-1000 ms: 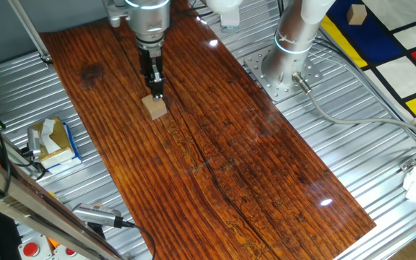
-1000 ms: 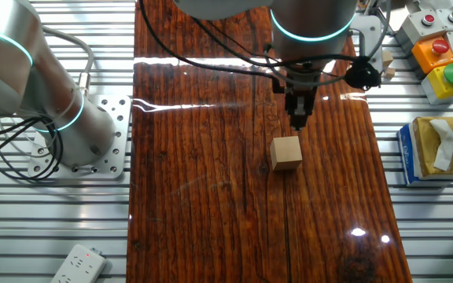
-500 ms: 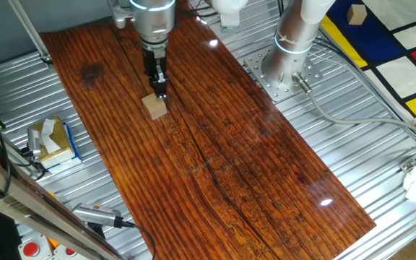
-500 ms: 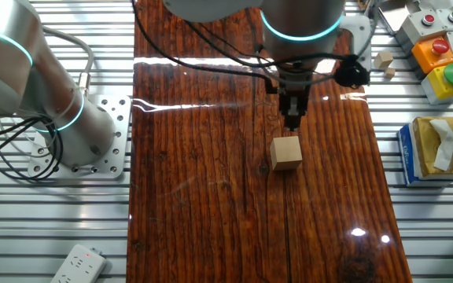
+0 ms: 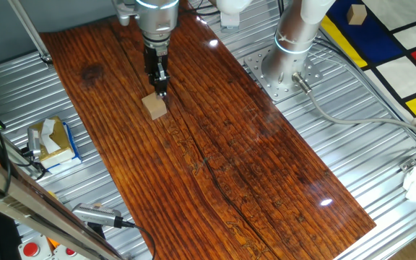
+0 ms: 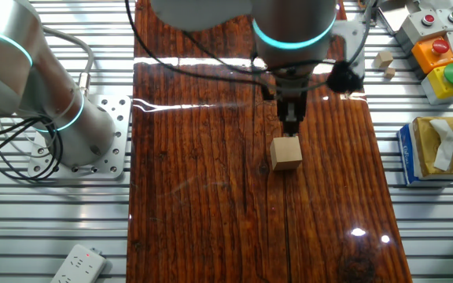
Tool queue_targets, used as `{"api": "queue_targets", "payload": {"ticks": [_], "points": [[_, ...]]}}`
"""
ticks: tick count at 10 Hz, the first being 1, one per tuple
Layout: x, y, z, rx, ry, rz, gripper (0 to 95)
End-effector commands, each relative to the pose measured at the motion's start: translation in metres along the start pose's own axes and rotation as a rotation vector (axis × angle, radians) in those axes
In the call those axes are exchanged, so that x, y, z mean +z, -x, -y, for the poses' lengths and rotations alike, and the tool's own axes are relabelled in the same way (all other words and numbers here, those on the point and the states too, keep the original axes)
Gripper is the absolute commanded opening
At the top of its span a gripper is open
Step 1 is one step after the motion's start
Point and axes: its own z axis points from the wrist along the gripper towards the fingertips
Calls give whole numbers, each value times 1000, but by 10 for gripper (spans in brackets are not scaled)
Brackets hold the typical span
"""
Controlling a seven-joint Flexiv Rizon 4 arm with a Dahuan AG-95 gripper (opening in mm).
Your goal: Pick up the small block on the left and move it to the right
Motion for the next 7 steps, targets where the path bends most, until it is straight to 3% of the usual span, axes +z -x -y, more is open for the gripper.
{"api": "queue_targets", "payload": {"ticks": [1, 3, 4, 7], "points": [[4, 1, 8, -14, 28, 14, 570], [6, 6, 14, -19, 38, 14, 570], [7, 10, 17, -27, 41, 11, 760], [13, 22, 20, -52, 55, 5, 760]]}}
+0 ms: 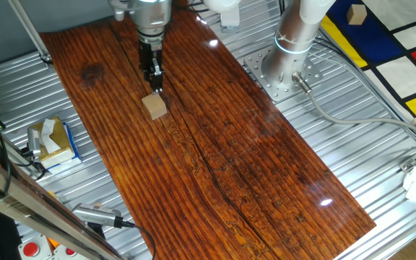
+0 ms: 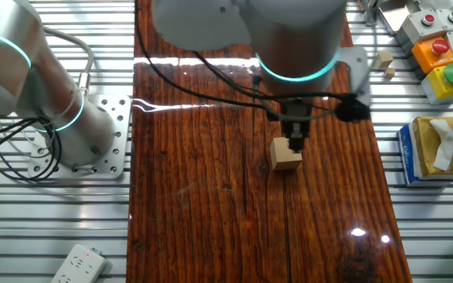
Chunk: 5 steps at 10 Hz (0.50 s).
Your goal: Pick up the small block on the left and move it to the right
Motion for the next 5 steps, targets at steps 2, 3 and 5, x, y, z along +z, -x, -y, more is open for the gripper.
{"api": "queue_targets", "payload": {"ticks": [2, 3, 5], "points": [[9, 8, 2, -6, 32, -1, 760], [13, 10, 3, -9, 43, -3, 760], [21, 14, 5, -11, 45, -13, 760]]}}
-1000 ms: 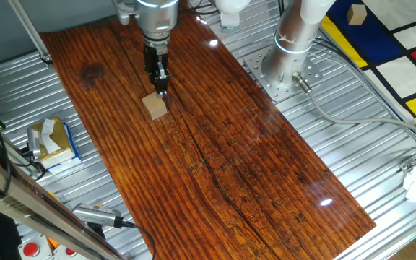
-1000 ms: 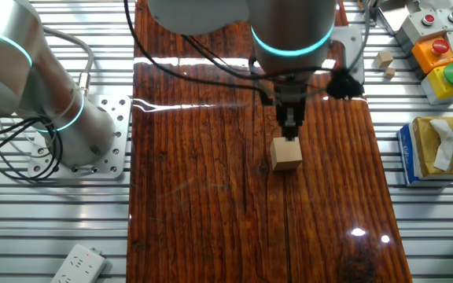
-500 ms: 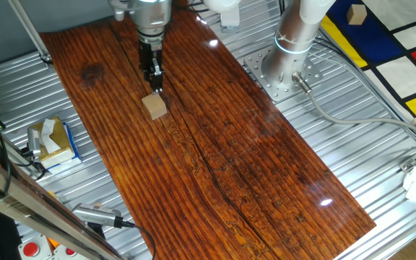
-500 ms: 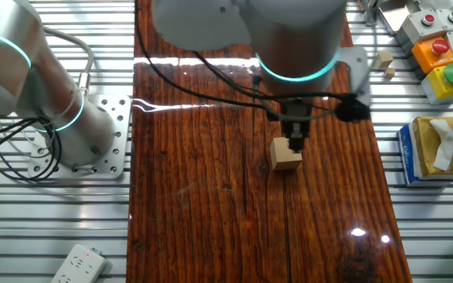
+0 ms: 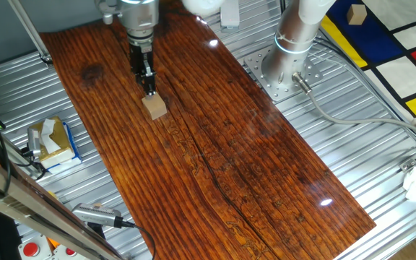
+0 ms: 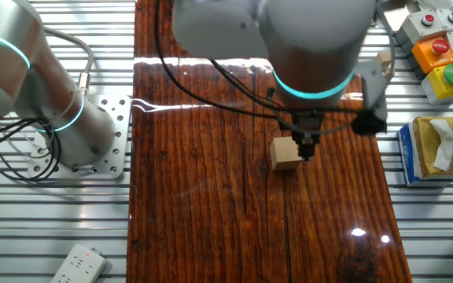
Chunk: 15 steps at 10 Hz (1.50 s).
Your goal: Pick up the small block on the left and move it to the right
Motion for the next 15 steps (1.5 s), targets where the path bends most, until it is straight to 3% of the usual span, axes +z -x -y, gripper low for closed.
{"api": "queue_targets", "payload": {"ticks": [1, 10, 13, 15], "points": [[10, 4, 2, -1, -4, -2, 760], [39, 2, 8, 8, -5, -14, 760], [45, 1, 10, 20, 12, -13, 760], [51, 0, 10, 29, 9, -32, 760]]}}
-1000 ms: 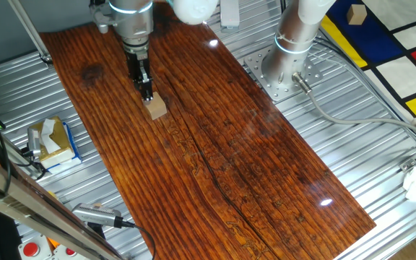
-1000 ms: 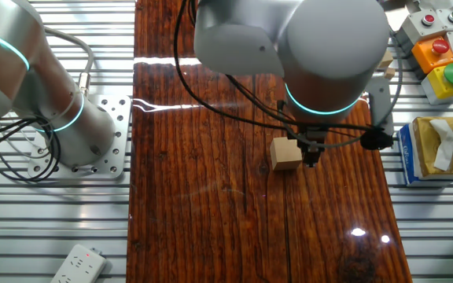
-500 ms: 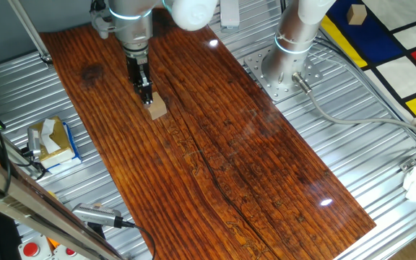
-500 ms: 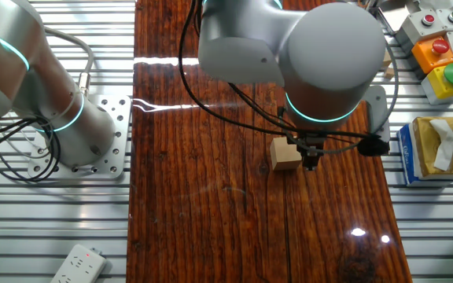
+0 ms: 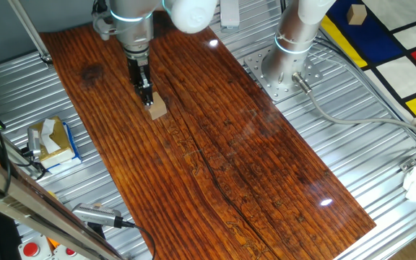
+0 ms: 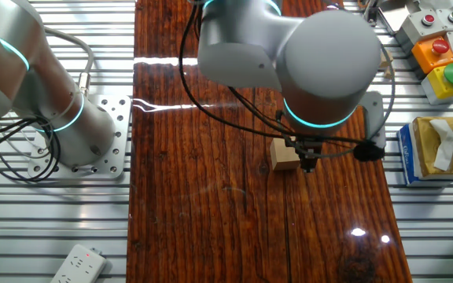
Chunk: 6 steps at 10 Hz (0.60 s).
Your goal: Pick up the small block on the left and move it to the right
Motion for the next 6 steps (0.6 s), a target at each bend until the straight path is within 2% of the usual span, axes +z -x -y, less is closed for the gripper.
{"api": "queue_targets", "payload": {"ticks": [1, 3, 5, 6], "points": [[3, 0, 1, 14, -2, -26, 760], [8, -1, 1, 22, -4, -38, 760], [8, -1, 1, 33, -10, -81, 760], [9, -1, 1, 42, -31, -112, 760]]}}
